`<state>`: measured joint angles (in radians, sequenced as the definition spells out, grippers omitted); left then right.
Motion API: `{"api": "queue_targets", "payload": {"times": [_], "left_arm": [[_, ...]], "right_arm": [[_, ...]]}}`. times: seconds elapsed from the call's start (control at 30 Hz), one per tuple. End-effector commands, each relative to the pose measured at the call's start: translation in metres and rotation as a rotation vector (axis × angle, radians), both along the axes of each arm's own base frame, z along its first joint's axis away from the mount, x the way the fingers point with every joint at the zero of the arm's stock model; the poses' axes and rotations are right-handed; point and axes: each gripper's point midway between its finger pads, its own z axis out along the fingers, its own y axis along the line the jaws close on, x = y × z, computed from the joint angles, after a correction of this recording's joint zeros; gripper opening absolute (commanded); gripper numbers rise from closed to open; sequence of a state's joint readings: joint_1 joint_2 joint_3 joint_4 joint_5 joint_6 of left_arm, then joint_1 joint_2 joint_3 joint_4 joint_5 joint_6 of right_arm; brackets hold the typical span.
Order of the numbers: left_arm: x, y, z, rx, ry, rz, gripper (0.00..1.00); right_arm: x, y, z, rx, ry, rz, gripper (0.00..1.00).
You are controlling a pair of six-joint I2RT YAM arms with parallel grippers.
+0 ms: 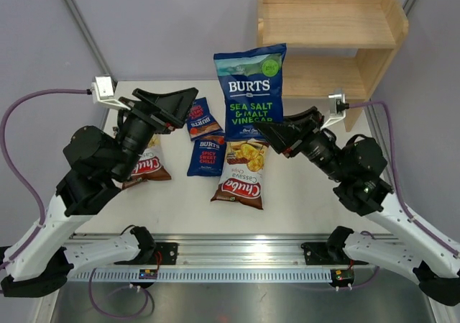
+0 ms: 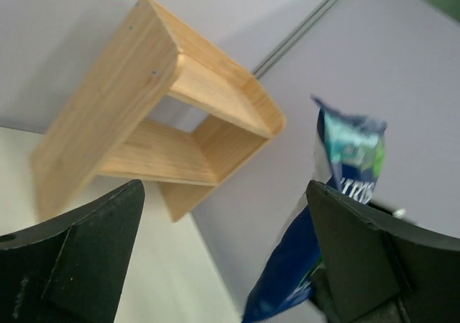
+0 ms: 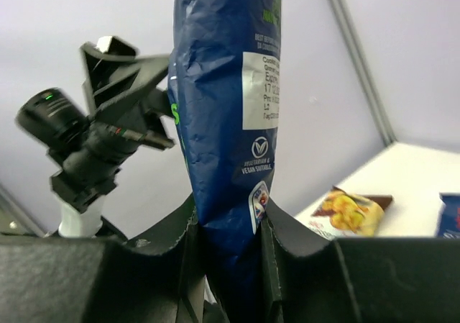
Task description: Place and organize the chips bags onto the shelf
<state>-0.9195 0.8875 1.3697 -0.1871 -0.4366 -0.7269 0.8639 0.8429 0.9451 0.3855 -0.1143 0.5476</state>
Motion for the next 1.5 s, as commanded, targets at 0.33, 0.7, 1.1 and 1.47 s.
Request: {"api": "queue_targets", "payload": {"times": [0.33,0.7,1.1,1.47], "left_arm": [[-0.011,0.054,-0.123,0.654,0.186,0.103,0.99],[-0.035,0.093,-0.205,0.801,0.278,0.110,0.99],[-0.033,0.093,-0.260,0.895,0.306,0.101,0.99],[-0.031,0.093,-0.288,0.930,0.340,0.104,0.99]], "right_arm": [[0.100,-0.052,-0.005,-0.282,0.380,-0.194,0.13],[0.190,-0.105,0.024,-0.226,0.437,-0.236,0.13],[0.290,-0.117,0.018,-0.252,0.573,-0.233,0.13],[0.315,-0.119,-0.001,-0.199,0.656,-0.252,0.23]]}}
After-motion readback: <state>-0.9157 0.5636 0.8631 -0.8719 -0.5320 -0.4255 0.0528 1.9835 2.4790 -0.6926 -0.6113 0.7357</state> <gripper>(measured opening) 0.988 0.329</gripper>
